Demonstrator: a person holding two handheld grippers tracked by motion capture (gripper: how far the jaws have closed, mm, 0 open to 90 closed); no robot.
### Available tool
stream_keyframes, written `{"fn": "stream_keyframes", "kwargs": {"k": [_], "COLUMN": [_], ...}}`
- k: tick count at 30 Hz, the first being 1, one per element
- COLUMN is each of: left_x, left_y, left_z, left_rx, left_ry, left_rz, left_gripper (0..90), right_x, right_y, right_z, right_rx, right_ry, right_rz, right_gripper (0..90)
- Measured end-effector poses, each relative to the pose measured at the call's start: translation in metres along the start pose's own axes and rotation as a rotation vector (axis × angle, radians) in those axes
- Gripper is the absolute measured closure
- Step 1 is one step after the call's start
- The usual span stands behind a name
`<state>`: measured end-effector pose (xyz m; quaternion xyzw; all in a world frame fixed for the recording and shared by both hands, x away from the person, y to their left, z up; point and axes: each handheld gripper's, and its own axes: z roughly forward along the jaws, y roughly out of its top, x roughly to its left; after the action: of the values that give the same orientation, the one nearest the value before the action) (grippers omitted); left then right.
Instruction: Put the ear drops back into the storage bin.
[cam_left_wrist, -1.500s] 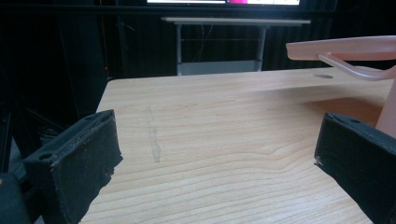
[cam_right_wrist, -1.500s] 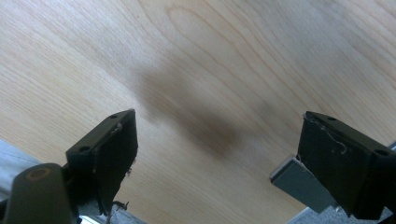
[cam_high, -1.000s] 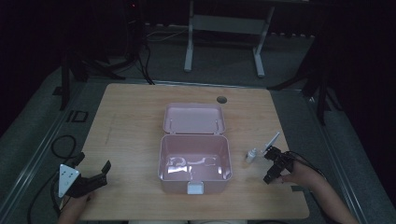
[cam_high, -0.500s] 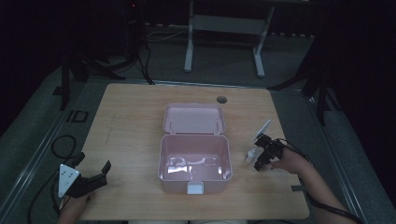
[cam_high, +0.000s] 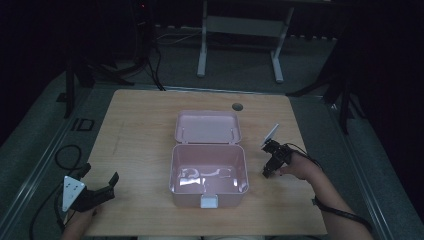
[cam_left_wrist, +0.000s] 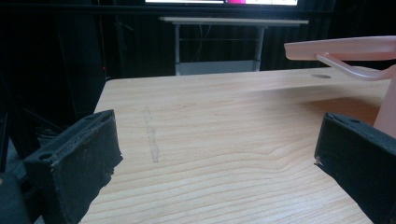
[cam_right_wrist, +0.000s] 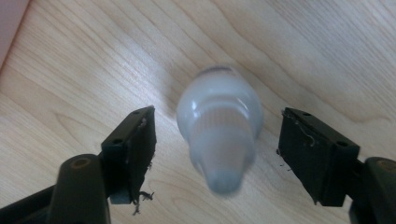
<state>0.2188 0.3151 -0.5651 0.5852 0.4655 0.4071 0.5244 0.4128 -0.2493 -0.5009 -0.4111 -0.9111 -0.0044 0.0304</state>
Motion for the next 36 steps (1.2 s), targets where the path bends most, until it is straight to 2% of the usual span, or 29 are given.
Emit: {"fn": "stream_keyframes", "kwargs": {"k": [9,13,16,20,24,26,30,34,36], "left_x": [0.000,0.000,0.000,0.000,0.000,0.000,0.000,0.000,0.000], "left_y": [0.000,0.000,0.000,0.000,0.000,0.000,0.000,0.000,0.000], "left_z": [0.000,0.000,0.000,0.000,0.000,0.000,0.000,0.000,0.000], "left_rx": [0.000,0.000,0.001,0.001,0.001,0.002,0.002,0.002,0.003], "left_ry": [-0.001,-0.001,-0.001,0.000,0.000,0.000,0.000,0.001,0.000], "left_rz": [0.000,0.000,-0.001,-0.001,-0.002,-0.002,-0.002,-0.002,-0.002], "left_gripper": [0.4,0.4,0.4,0.4,0.4,0.4,0.4,0.4,0.4], "right_x": [0.002,0.000,0.002,0.006,0.009,0.009,0.012,0.016,0.019], "right_y": [0.012,0.014,0.016,0.017,0.016,0.015,0.010,0.003,0.000], "right_z": [0.006,0.009,0.011,0.012,0.008,0.008,0.004,0.001,0.000], "right_rx": [0.018,0.030,0.043,0.054,0.048,0.048,0.051,0.052,0.057], "right_ry": [-0.012,-0.019,-0.019,-0.046,-0.086,-0.087,-0.093,-0.084,-0.074], "right_rz": [-0.001,0.004,-0.014,-0.055,-0.119,-0.123,-0.189,-0.268,-0.322], "right_gripper": [46.9,51.0,56.5,59.1,59.3,59.3,59.3,59.4,59.4]}}
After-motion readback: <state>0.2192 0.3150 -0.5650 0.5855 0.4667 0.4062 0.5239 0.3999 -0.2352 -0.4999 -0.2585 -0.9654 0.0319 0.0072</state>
